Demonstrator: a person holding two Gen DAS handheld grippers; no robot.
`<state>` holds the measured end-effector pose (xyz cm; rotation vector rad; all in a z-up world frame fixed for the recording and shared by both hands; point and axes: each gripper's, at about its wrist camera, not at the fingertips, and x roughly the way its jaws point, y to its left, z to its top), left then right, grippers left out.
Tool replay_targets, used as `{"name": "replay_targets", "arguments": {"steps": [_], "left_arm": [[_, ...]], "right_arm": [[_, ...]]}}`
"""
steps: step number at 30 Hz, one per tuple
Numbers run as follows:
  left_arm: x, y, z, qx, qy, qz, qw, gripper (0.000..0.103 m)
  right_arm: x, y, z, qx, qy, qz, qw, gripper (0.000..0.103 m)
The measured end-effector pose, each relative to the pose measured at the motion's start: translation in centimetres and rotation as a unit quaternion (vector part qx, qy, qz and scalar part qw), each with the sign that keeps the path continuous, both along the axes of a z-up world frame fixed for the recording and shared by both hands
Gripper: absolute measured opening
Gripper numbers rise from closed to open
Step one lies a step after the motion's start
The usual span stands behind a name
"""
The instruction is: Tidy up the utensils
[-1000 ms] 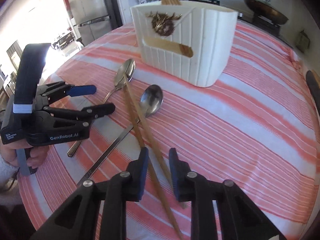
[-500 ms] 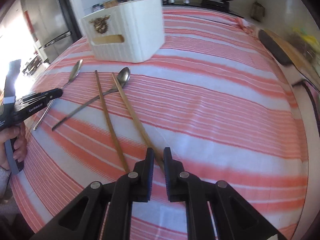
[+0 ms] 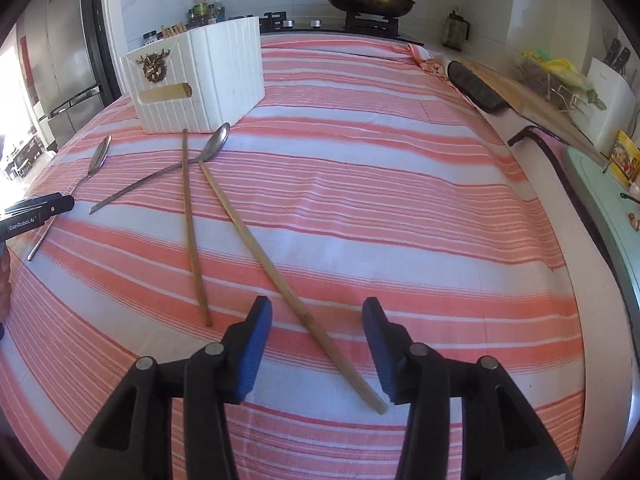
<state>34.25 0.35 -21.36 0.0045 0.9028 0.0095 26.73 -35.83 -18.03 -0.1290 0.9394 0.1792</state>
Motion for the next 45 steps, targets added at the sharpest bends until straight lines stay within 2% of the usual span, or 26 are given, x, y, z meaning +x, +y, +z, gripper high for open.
{"name": "replay_targets", "arguments": {"steps": [10, 12, 13, 18, 23, 27, 30, 31, 33, 34, 35, 36, 40, 45], "left_arm": [[-0.6, -0.5, 0.0, 0.008, -0.002, 0.002, 1.0000, 0.047], [-0.6, -0.5, 0.0, 0.008, -0.002, 0.002, 1.0000, 0.047], [-0.6, -0.5, 0.0, 0.007, -0.002, 0.002, 1.0000, 0.047], [-1.1, -0.5, 0.0, 0.003, -0.003, 0.001, 1.0000, 0.048], [-1.4, -0.3, 0.0, 0.003, -0.004, 0.005, 1.0000, 0.053], [-1.5, 0.1, 0.0, -0.002, -0.002, 0.011, 0.9999, 0.059], [-1.5, 0.4, 0.0, -0.007, 0.000, 0.014, 0.9999, 0.066], [-1.6, 0.4, 0.0, -0.006, 0.002, 0.013, 0.9999, 0.068], [-1.6, 0.4, -0.1, -0.006, 0.007, 0.008, 0.9999, 0.082], [-1.5, 0.4, -0.2, -0.005, 0.010, 0.005, 0.9999, 0.085], [-1.5, 0.4, -0.3, -0.005, 0.015, 0.002, 0.9999, 0.090], [-1.4, 0.3, -0.3, -0.003, 0.018, -0.001, 0.9998, 0.094], [-1.0, 0.4, -0.6, 0.004, 0.029, -0.023, 0.9993, 0.103], [-0.8, 0.8, -0.7, -0.001, 0.031, -0.040, 0.9987, 0.103]], "right_arm": [[0.8, 1.3, 0.0, -0.015, 0.002, 0.050, 0.999, 0.047], [1.1, 1.7, 0.0, -0.011, 0.003, 0.059, 0.998, 0.030], [1.1, 1.8, 0.0, -0.006, 0.005, 0.057, 0.998, 0.016], [0.3, 2.5, 0.1, -0.004, 0.012, 0.034, 0.999, 0.012], [-3.2, 2.1, 0.2, 0.018, 0.020, 0.005, 1.000, 0.007], [-4.9, 0.0, 0.3, 0.025, 0.016, -0.067, 0.997, 0.007], [-4.7, -0.7, 0.2, -0.006, 0.006, -0.098, 0.995, 0.007], [-4.5, -0.8, 0.2, -0.007, 0.006, -0.098, 0.995, 0.008], [-4.1, -0.6, 0.2, -0.015, 0.003, -0.093, 0.996, 0.012], [-3.9, -0.3, 0.2, -0.019, 0.000, -0.083, 0.996, 0.024], [-3.7, 0.0, 0.2, -0.024, -0.004, -0.073, 0.997, 0.042], [-3.4, 0.2, 0.1, -0.030, -0.007, -0.065, 0.997, 0.049], [-2.1, 0.0, -0.1, -0.022, -0.005, -0.049, 0.999, 0.052], [-1.1, -0.9, -0.5, 0.005, -0.007, -0.046, 0.999, 0.061]]}}
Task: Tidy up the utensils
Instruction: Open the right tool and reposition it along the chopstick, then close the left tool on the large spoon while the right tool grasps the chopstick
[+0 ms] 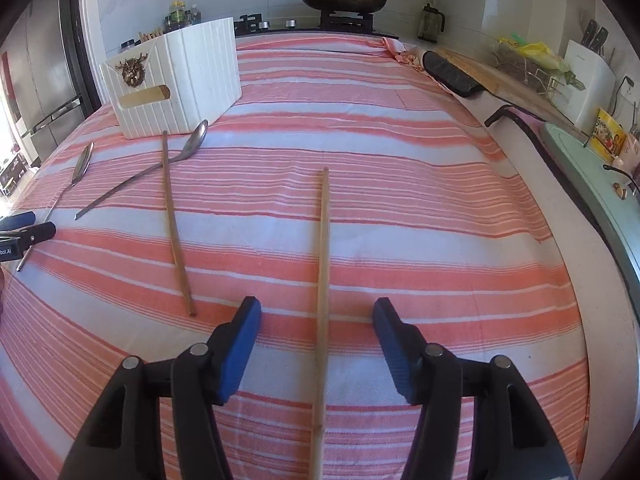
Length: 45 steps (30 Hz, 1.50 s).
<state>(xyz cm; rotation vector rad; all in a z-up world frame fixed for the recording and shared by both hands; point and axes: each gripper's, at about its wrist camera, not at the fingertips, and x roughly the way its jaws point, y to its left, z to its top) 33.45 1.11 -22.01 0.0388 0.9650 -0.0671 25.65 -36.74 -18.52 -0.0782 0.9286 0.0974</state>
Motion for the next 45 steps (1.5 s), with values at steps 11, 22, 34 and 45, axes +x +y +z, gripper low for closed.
{"name": "replay_targets", "arguments": {"steps": [11, 22, 34, 45], "left_arm": [[-0.4, 0.1, -0.1, -0.002, -0.008, 0.002, 1.0000, 0.103], [-0.4, 0.1, -0.1, -0.002, -0.009, 0.002, 1.0000, 0.103], [-0.6, 1.4, 1.4, -0.035, 0.018, -0.044, 0.9982, 0.102], [3.9, 1.5, 2.0, -0.017, 0.044, -0.028, 0.9985, 0.102]], "right_arm": [[0.1, 0.0, -0.1, 0.005, -0.006, -0.003, 1.000, 0.063], [0.0, 0.0, -0.2, 0.004, -0.006, -0.002, 1.000, 0.063], [-0.1, -0.5, 0.3, 0.008, 0.031, 0.013, 0.999, 0.063], [2.5, -2.8, 1.3, 0.032, 0.104, 0.033, 0.993, 0.063]]}}
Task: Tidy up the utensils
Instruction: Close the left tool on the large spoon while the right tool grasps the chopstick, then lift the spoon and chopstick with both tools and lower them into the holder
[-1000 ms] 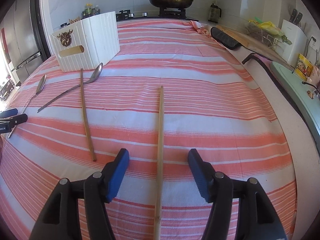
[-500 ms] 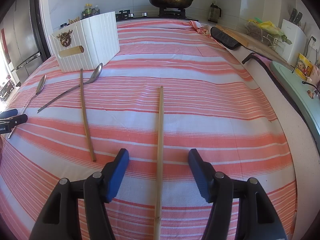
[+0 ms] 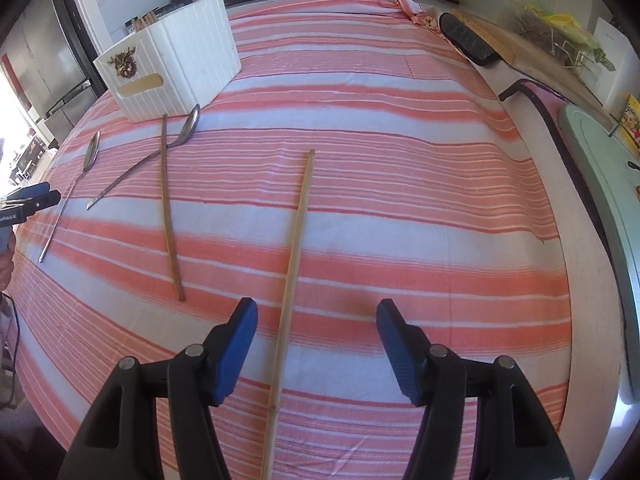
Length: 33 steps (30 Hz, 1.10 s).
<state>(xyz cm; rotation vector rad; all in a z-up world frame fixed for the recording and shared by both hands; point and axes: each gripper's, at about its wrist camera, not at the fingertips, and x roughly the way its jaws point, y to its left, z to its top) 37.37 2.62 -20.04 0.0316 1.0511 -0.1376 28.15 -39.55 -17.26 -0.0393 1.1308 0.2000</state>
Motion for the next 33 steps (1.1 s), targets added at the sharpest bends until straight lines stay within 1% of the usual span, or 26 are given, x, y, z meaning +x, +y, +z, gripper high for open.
{"name": "replay_targets", "arguments": {"steps": [3, 6, 7, 10, 14, 16, 19, 20, 21, 22, 23, 24, 26, 28, 30, 31, 33], "left_arm": [[0.9, -0.4, -0.6, -0.004, 0.007, 0.013, 0.9999, 0.102], [1.4, -0.7, -1.0, 0.002, 0.011, 0.015, 0.9998, 0.102], [1.5, -0.8, -1.1, 0.007, 0.013, 0.016, 0.9998, 0.102], [2.2, -0.9, -1.5, 0.025, 0.016, 0.025, 0.9993, 0.102], [3.9, -0.7, -1.7, 0.020, 0.028, 0.047, 0.9983, 0.102], [4.7, -1.0, -1.6, 0.022, 0.031, 0.051, 0.9980, 0.098], [5.8, -2.0, -1.3, 0.024, 0.036, 0.047, 0.9980, 0.085], [6.1, -2.4, -1.1, 0.023, 0.036, 0.043, 0.9981, 0.076], [6.4, -2.7, -1.0, 0.023, 0.035, 0.039, 0.9984, 0.063], [6.5, -3.0, -0.7, 0.022, 0.032, 0.034, 0.9987, 0.054], [6.7, -3.3, -0.6, 0.028, 0.028, 0.029, 0.9988, 0.041], [6.8, -3.4, -0.5, 0.032, 0.029, 0.026, 0.9987, 0.041], [6.8, -3.1, -0.3, 0.028, 0.023, 0.024, 0.9991, 0.041], [6.1, -2.6, 0.3, 0.021, 0.012, 0.026, 0.9994, 0.041], [4.7, -2.1, 1.8, 0.005, -0.012, 0.025, 0.9996, 0.041], [4.0, -2.0, 2.7, -0.001, -0.024, 0.024, 0.9994, 0.041], [2.3, -1.8, 4.8, -0.013, -0.052, 0.019, 0.9984, 0.041]], "right_arm": [[1.3, -0.2, 0.3, 0.013, 0.007, -0.002, 1.000, 0.058], [2.3, 0.4, 0.4, 0.015, 0.014, 0.006, 1.000, 0.056], [2.6, 0.8, 0.3, 0.010, 0.016, 0.012, 1.000, 0.054], [3.7, 1.9, -0.1, -0.012, 0.023, 0.026, 0.999, 0.053], [5.3, 2.9, -0.7, -0.032, 0.026, 0.033, 0.999, 0.054], [6.2, 3.1, -0.8, -0.032, 0.025, 0.032, 0.999, 0.054], [7.8, 3.2, -0.7, -0.032, 0.028, 0.028, 0.999, 0.053], [8.2, 3.3, -0.7, -0.033, 0.032, 0.028, 0.999, 0.049], [8.8, 3.4, -0.7, -0.036, 0.032, 0.029, 0.998, 0.043], [9.2, 3.4, -0.7, -0.040, 0.031, 0.029, 0.998, 0.029], [9.5, 3.4, -0.7, -0.040, 0.031, 0.026, 0.998, 0.014], [9.8, 3.1, -0.6, -0.033, 0.033, 0.024, 0.999, 0.007], [10.2, 2.6, -0.6, -0.009, 0.033, 0.014, 0.999, 0.006], [9.9, 2.0, 0.0, 0.015, 0.019, 0.006, 1.000, 0.006], [8.8, 1.6, 1.6, 0.047, -0.009, -0.002, 0.999, 0.006], [8.1, 1.3, 2.7, 0.065, -0.027, -0.004, 0.997, 0.006], [6.4, 0.9, 5.2, 0.085, -0.064, -0.009, 0.994, 0.006]]}}
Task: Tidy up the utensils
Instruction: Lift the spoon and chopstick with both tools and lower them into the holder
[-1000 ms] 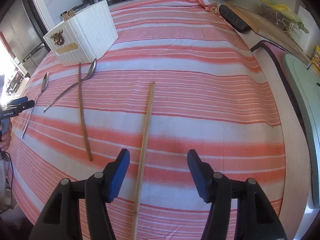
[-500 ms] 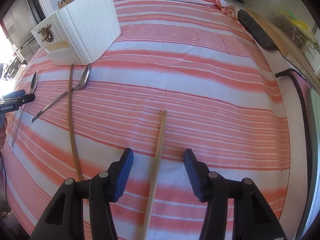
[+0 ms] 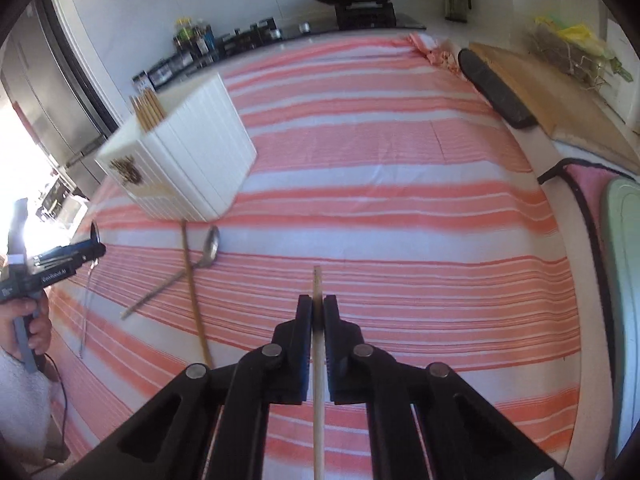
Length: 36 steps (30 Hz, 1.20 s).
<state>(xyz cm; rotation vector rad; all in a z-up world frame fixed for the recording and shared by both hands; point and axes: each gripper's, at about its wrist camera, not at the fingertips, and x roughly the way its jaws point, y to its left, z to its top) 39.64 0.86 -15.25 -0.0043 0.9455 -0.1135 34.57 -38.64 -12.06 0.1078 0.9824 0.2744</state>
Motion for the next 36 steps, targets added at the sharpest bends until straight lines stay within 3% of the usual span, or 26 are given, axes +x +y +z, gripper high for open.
{"name": "replay_targets", "arguments": {"steps": [3, 8, 15, 25, 31, 36], "left_arm": [[-3.0, 0.3, 3.4, -0.016, -0.045, -0.010, 0.9988, 0.041], [-7.4, 0.9, 8.1, -0.039, -0.106, -0.027, 0.9932, 0.041], [-9.9, 2.3, 11.1, -0.073, -0.144, -0.029, 0.9864, 0.041], [-9.5, 3.3, 14.2, -0.097, -0.150, -0.040, 0.9831, 0.041], [-7.4, 3.8, 19.8, -0.132, -0.186, -0.045, 0.9725, 0.041], [-3.6, 2.7, 24.8, -0.127, -0.251, -0.028, 0.9592, 0.041]], "right_arm": [[-2.8, -0.3, 4.1, 0.025, -0.057, 0.000, 0.998, 0.006], [-7.6, 0.3, 9.7, 0.025, -0.142, 0.014, 0.990, 0.006], [-10.9, 1.6, 13.7, 0.022, -0.218, 0.018, 0.976, 0.006], [-9.1, 4.1, 16.8, 0.026, -0.258, 0.034, 0.965, 0.006], [-6.2, 6.2, 20.1, 0.026, -0.297, 0.049, 0.953, 0.006], [-2.9, 8.6, 23.7, 0.030, -0.349, 0.058, 0.935, 0.006]]}}
